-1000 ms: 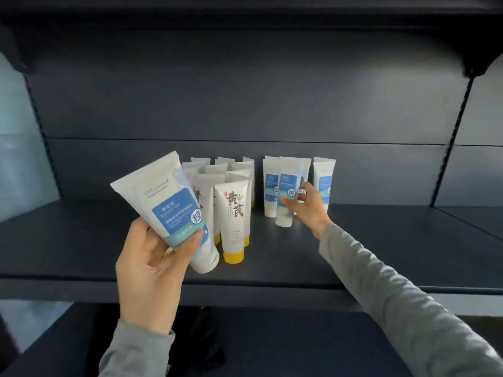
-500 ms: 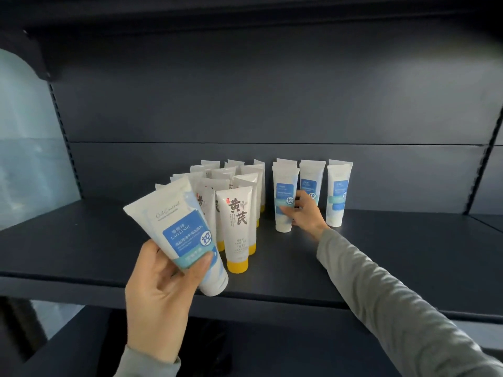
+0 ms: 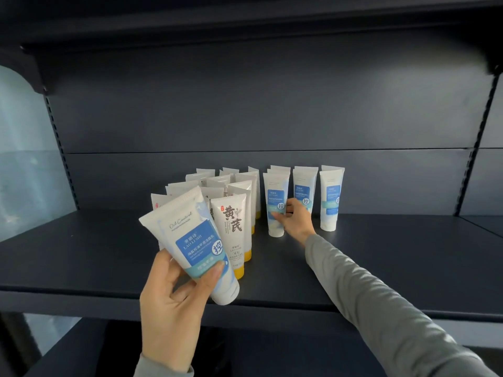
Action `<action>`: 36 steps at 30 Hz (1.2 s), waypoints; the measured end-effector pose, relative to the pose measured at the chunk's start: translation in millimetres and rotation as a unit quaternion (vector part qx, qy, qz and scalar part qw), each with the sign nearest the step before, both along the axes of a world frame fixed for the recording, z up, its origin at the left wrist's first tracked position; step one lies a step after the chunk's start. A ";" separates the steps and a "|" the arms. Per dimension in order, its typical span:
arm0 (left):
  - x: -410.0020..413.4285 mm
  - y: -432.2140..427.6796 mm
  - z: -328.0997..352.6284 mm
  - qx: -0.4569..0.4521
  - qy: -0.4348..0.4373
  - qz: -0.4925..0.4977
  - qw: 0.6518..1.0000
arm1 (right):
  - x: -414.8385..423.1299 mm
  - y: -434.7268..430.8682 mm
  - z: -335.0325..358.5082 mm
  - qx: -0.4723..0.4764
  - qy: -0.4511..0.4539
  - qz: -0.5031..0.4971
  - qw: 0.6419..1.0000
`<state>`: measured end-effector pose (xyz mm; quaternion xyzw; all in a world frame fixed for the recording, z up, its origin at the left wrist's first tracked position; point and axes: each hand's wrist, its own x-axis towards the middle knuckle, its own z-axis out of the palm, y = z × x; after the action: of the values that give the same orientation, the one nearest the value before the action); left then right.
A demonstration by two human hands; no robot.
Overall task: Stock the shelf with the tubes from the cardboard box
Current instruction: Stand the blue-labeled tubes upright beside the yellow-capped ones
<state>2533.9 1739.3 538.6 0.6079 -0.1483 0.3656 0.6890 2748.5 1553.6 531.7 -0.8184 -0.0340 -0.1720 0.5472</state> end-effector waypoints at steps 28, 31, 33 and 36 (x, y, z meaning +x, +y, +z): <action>13.2 -67.0 17.1 0.076 0.058 -0.231 0.968 | -235.0 -8.7 -16.5 -0.017 -0.271 0.050 0.961; 13.2 -76.0 13.6 0.075 0.059 -0.229 0.969 | -234.4 -11.4 -23.8 -0.046 -0.281 -0.004 0.958; 12.2 -81.3 10.8 0.075 0.068 -0.228 0.968 | -234.0 -12.2 -26.8 -0.042 -0.285 -0.031 0.957; 9.9 -85.4 8.2 0.089 0.071 -0.223 0.968 | -232.8 -15.4 -29.2 -0.065 -0.310 -0.074 0.946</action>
<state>2543.8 1653.9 546.8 0.6426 -0.2626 0.1444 0.7052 2515.7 1538.2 502.5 -0.7586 -0.1526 -0.4547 0.4409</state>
